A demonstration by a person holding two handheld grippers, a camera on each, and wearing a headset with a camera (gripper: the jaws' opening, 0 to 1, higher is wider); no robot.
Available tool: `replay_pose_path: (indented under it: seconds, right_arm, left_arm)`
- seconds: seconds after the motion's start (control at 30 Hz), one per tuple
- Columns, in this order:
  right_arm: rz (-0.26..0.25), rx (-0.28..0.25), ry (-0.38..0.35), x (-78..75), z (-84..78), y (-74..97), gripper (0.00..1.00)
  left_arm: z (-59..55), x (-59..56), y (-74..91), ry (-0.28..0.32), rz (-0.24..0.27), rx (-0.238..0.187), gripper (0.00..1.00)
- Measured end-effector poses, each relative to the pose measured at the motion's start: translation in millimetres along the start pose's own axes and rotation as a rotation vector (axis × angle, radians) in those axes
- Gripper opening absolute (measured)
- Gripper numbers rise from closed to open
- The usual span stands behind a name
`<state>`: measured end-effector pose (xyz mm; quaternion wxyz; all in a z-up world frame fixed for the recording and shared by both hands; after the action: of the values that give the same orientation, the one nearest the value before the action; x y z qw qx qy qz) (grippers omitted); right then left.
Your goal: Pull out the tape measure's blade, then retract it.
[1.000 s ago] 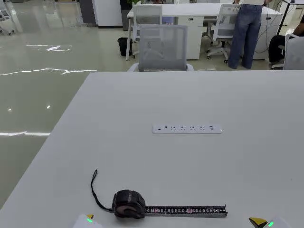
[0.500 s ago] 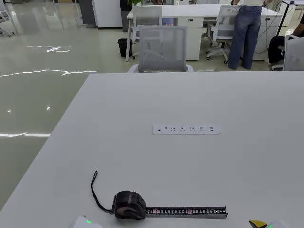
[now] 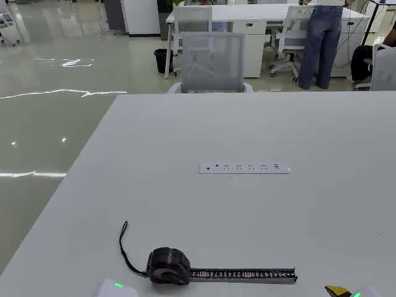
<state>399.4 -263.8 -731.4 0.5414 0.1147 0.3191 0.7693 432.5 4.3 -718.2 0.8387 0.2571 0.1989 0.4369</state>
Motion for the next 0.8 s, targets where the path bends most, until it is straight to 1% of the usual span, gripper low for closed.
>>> replay_pose_path:
  seconds: [0.07, 0.2, 0.3, 0.33, 0.5, 0.63, 0.73, 0.8]
  right_arm:
    - [0.008, -0.004, 0.009, -0.5, -0.3, 0.7, 0.79]
    - [0.023, -0.014, 0.03, -3.2, -0.5, 0.8, 0.76]
    - [0.04, -0.022, 0.05, -5.8, -0.3, -0.5, 0.73]
    - [0.054, -0.022, 0.061, -5.8, 0.1, -1.0, 0.72]
    - [0.093, -0.035, 0.099, -9.0, 1.2, -4.4, 0.67]
    - [0.116, -0.044, 0.128, -13.7, 3.0, -8.1, 0.64]
    - [0.15, -0.049, 0.162, -16.0, 2.9, -11.9, 0.62]
    - [0.165, -0.05, 0.179, -18.2, 2.9, -14.2, 0.61]
  left_arm:
    - [-0.4, -2.5, -1.9, 0.008, -0.008, 0.008, 0.99]
    - [1.9, -4.5, -5.1, 0.02, -0.005, 0.014, 0.99]
    - [2.7, -3.1, -10.1, 0.033, 0.002, 0.025, 0.99]
    - [3.0, -2.7, -12.0, 0.037, 0.003, 0.028, 0.99]
    - [2.4, -0.1, -17.5, 0.052, 0.005, 0.061, 0.98]
    - [3.4, 1.9, -21.3, 0.066, -0.001, 0.084, 0.96]
    - [4.5, 4.1, -24.7, 0.071, -0.007, 0.104, 0.95]
    - [6.8, 6.0, -26.4, 0.074, -0.007, 0.103, 0.94]
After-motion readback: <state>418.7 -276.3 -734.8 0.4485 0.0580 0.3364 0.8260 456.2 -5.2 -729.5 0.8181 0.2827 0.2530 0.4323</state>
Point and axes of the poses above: the centre of the closed fingertips' face, and the gripper's own axes: y roughly backward along the fingers, x roughly to its left, z roughly out of its top, the point moved 2 cm from there along y, roughly backward along the fingers, and after that the axes turned 11 degrees about -z, right-handed, at the moved point
